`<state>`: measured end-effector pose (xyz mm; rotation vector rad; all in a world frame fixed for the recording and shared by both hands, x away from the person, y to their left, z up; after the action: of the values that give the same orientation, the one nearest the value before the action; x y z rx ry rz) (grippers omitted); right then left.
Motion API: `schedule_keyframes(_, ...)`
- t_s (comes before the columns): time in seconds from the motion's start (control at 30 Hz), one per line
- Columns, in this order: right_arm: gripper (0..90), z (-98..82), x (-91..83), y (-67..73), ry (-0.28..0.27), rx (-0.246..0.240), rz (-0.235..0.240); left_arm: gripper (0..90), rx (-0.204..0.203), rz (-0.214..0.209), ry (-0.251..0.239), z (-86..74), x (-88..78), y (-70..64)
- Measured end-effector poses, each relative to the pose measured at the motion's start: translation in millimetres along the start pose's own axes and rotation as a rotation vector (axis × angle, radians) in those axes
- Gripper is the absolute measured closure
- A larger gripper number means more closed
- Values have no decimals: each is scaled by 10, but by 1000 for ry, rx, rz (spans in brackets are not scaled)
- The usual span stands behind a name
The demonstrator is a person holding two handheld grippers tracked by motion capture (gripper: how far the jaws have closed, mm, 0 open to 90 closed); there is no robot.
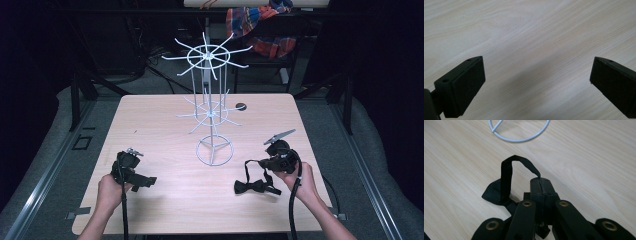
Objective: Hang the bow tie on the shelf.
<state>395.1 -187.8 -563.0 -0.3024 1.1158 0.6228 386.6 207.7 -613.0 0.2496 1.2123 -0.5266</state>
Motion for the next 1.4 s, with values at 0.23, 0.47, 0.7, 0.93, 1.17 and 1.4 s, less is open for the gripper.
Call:
schedule_keyframes(0.23, 900, 78, -125, 17, -51, -19, -15, 1, 1, -1, -1, 3, 5, -3)
schedule_keyframes(0.47, 900, 124, -216, 14, -84, -24, -33, 1, -3, -3, 4, -3, 11, 4)
schedule_keyframes(0.7, 900, 167, -307, -18, -111, -32, -48, 1, -2, -4, 2, 0, 16, -2)
schedule_keyframes(0.93, 900, 213, -335, -39, -129, -31, -57, 1, -1, -3, 3, -1, 19, 2)
schedule_keyframes(1.17, 900, 279, -392, -59, -146, -44, -76, 2, -3, -3, 11, -8, 25, -2)
schedule_keyframes(1.4, 900, 288, -448, -87, -155, -34, -76, 1, -3, -6, 8, -4, 28, -5)
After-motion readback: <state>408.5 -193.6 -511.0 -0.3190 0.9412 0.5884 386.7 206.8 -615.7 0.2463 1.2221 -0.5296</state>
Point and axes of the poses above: each handheld gripper's, and its own axes: x roughly forward along the jaws, z roughly out of its top, y roughly to its left, the point moved 10 cm from there along x, roughly forward along the jaws, and after that the axes turned 7 degrees about y, right-handed, at the moved point
